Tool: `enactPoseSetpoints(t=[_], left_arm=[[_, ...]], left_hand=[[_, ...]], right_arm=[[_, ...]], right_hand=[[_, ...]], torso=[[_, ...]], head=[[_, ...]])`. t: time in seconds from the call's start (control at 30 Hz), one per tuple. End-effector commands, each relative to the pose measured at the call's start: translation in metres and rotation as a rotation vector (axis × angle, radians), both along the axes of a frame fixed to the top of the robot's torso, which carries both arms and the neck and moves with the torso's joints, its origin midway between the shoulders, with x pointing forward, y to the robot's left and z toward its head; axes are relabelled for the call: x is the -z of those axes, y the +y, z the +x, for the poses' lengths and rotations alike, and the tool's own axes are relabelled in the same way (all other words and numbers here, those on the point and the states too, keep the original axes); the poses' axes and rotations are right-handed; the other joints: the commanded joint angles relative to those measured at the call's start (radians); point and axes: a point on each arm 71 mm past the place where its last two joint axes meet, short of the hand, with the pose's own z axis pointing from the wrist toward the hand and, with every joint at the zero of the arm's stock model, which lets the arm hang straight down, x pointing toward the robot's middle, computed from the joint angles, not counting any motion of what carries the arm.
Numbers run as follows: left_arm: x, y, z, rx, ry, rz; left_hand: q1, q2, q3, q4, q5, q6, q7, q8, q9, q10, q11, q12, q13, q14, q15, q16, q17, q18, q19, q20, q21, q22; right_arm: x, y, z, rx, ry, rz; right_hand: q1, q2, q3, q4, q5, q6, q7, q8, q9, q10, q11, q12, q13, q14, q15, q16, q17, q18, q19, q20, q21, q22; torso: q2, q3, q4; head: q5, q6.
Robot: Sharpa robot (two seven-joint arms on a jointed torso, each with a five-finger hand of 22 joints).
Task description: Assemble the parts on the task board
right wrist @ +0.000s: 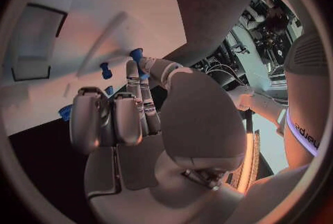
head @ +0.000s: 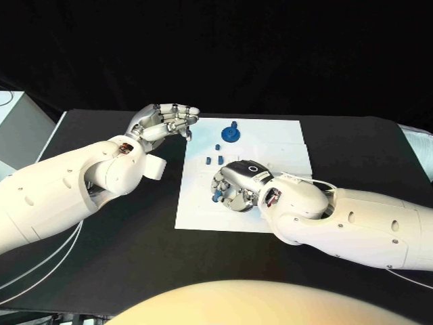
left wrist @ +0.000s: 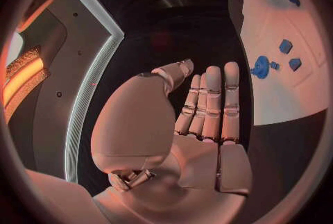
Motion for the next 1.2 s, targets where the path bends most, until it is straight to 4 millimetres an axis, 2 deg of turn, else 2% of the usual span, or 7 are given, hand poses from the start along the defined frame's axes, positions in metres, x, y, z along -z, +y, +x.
enactPoseSetpoints(t=[0.03, 0.23, 0.4, 0.67, 0.87, 1.03, 1.2], left_arm=[[-0.001, -0.002, -0.001, 0.018, 0.0, -0.011], [0.001, -0.002, 0.0, 0.021, 0.015, -0.014], [0.001, -0.002, 0.0, 0.024, 0.021, -0.015], [0.001, -0.002, 0.0, 0.025, 0.024, -0.014], [0.002, -0.002, 0.0, 0.025, 0.025, -0.014], [0.002, -0.002, 0.0, 0.025, 0.025, -0.015], [0.002, -0.002, 0.0, 0.025, 0.026, -0.015]], left_hand=[[0.007, -0.001, -0.009, 0.001, 0.005, -0.009, -0.001, 0.007, -0.002, -0.007, 0.0, 0.003, -0.002, 0.001, 0.006, -0.004, -0.002, 0.015, 0.007, -0.001, -0.006, -0.002], [0.006, -0.004, -0.013, 0.002, 0.004, -0.011, 0.0, 0.01, -0.003, -0.02, 0.002, 0.001, -0.005, -0.007, 0.008, -0.007, -0.004, 0.014, 0.007, 0.0, -0.01, -0.004], [0.007, -0.004, -0.014, 0.002, 0.004, -0.011, 0.0, 0.011, -0.003, -0.022, 0.002, 0.001, -0.006, -0.009, 0.009, -0.008, -0.005, 0.014, 0.008, 0.0, -0.01, -0.005], [0.007, -0.004, -0.014, 0.002, 0.004, -0.011, 0.0, 0.012, -0.003, -0.024, 0.002, 0.0, -0.006, -0.01, 0.009, -0.008, -0.005, 0.014, 0.008, 0.0, -0.01, -0.005], [0.007, -0.004, -0.015, 0.002, 0.004, -0.012, 0.0, 0.013, -0.003, -0.026, 0.003, 0.0, -0.007, -0.011, 0.009, -0.008, -0.005, 0.014, 0.008, 0.0, -0.011, -0.005], [0.007, -0.004, -0.015, 0.002, 0.004, -0.012, 0.0, 0.013, -0.003, -0.026, 0.003, 0.0, -0.007, -0.011, 0.009, -0.008, -0.005, 0.014, 0.008, 0.0, -0.011, -0.005], [0.007, -0.004, -0.015, 0.002, 0.004, -0.012, 0.0, 0.013, -0.003, -0.026, 0.003, 0.0, -0.007, -0.011, 0.009, -0.008, -0.005, 0.014, 0.008, 0.0, -0.011, -0.005]], right_arm=[[0.005, 0.002, -0.003, -0.022, 0.025, -0.019], [0.007, 0.002, -0.004, -0.015, 0.029, -0.003], [0.007, 0.0, -0.003, 0.0, 0.022, 0.007], [0.005, -0.004, -0.002, 0.028, 0.002, 0.037], [0.002, -0.006, -0.003, 0.041, -0.016, 0.071], [0.0, -0.009, -0.003, 0.057, -0.028, 0.092], [-0.004, -0.018, -0.004, 0.073, -0.033, 0.114]], right_hand=[[-0.016, -0.014, -0.014, 0.004, 0.005, -0.024, 0.003, -0.016, 0.036, -0.021, 0.003, -0.012, -0.005, 0.017, 0.01, -0.008, -0.009, -0.014, 0.01, 0.004, -0.01, 0.015], [-0.047, -0.044, -0.037, 0.021, -0.006, -0.076, 0.014, -0.05, 0.023, -0.066, 0.018, -0.03, -0.012, 0.01, 0.023, -0.017, -0.031, -0.009, 0.001, 0.016, -0.032, -0.002], [-0.05, -0.053, -0.045, 0.024, -0.005, -0.089, 0.014, -0.061, 0.019, -0.083, 0.02, -0.033, -0.014, 0.009, 0.025, -0.019, -0.038, -0.007, -0.002, 0.019, -0.039, -0.007], [-0.05, -0.063, -0.094, 0.034, -0.01, -0.151, 0.018, -0.1, 0.005, -0.139, 0.022, -0.024, -0.018, 0.0, 0.028, -0.031, -0.067, 0.004, -0.022, 0.024, -0.09, -0.048], [-0.015, -0.042, -0.228, 0.062, 0.0, -0.199, 0.006, -0.125, 0.0, -0.212, 0.024, 0.028, -0.016, -0.014, 0.03, -0.043, -0.101, 0.011, -0.035, 0.026, -0.134, -0.079], [0.045, -0.013, -0.364, 0.112, 0.0, -0.232, -0.012, -0.139, 0.0, -0.267, 0.026, 0.1, -0.01, -0.022, 0.032, -0.048, -0.123, 0.016, -0.041, 0.028, -0.164, -0.099], [0.08, -0.006, -0.426, 0.156, -0.001, -0.244, -0.017, -0.146, 0.001, -0.291, 0.025, 0.145, -0.008, -0.024, 0.031, -0.048, -0.131, 0.017, -0.041, 0.028, -0.177, -0.105]], torso=[[-0.001, 0.0001, 0.0002], [0.0, 0.0008, -0.0037], [0.002, 0.0015, -0.0018], [0.001, 0.0015, -0.0011], [0.001, 0.0016, -0.0012], [0.0, 0.0012, -0.0014], [-0.001, 0.001, -0.0006]], head=[[0.002, 0.0], [-0.001, 0.003], [-0.002, 0.003], [-0.005, 0.003], [-0.007, 0.004], [-0.008, 0.005], [-0.013, 0.008]])
